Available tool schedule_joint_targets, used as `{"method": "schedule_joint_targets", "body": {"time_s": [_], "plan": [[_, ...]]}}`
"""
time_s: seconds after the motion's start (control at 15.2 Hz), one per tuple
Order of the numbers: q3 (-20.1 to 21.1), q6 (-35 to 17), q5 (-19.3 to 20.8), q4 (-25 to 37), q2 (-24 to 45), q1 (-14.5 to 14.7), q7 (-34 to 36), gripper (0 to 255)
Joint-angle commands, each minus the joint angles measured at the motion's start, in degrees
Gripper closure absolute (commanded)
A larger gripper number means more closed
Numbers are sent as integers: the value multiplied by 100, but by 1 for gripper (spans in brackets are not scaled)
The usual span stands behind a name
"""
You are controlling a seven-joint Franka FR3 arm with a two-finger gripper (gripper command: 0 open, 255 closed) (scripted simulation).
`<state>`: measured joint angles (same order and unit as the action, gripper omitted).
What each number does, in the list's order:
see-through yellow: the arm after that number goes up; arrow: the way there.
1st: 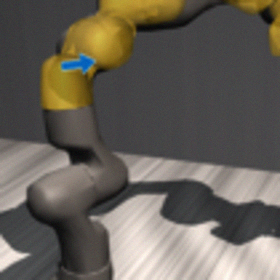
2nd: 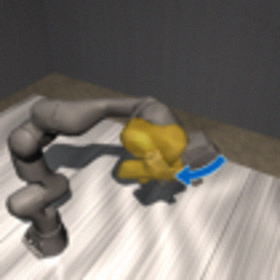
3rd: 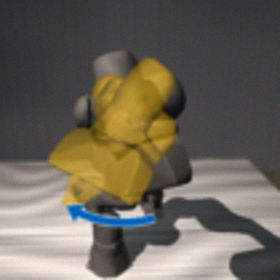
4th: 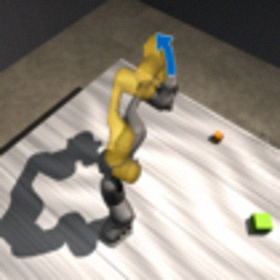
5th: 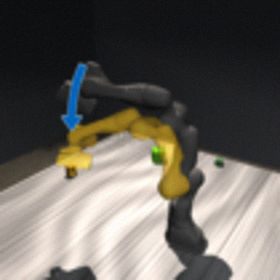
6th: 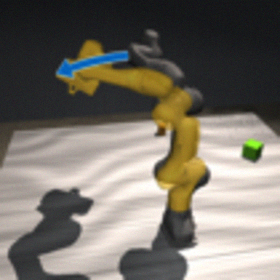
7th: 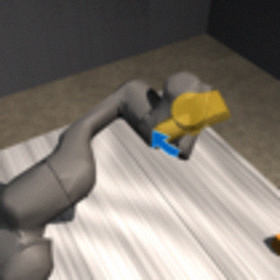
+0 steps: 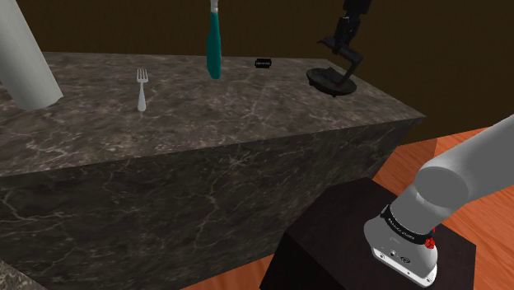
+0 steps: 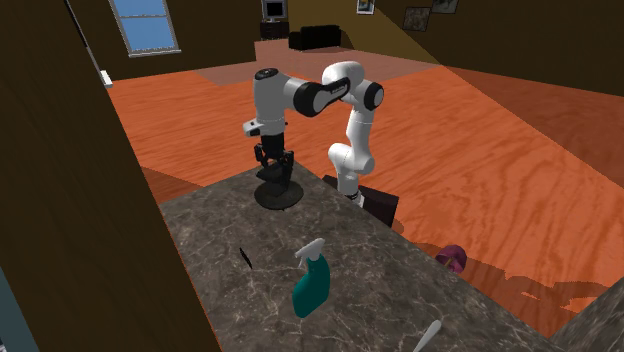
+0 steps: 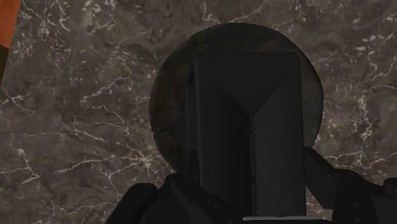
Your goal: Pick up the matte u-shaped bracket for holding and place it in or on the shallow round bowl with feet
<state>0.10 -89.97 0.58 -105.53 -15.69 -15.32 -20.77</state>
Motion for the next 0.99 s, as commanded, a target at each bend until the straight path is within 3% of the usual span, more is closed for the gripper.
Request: {"method": "schedule_joint_targets", "body": {"time_s": [0.0, 0.4, 0.46, 0.79, 0.92], "plan": [[1, -47, 0, -53, -11, 1, 2, 255], [1, -46, 0, -53, -11, 1, 2, 255], [1, -46, 0, -53, -11, 1, 2, 0], [1, -47, 0, -53, -11, 1, 2, 0], [4, 349, -1, 455, 101, 2, 2, 0]]}}
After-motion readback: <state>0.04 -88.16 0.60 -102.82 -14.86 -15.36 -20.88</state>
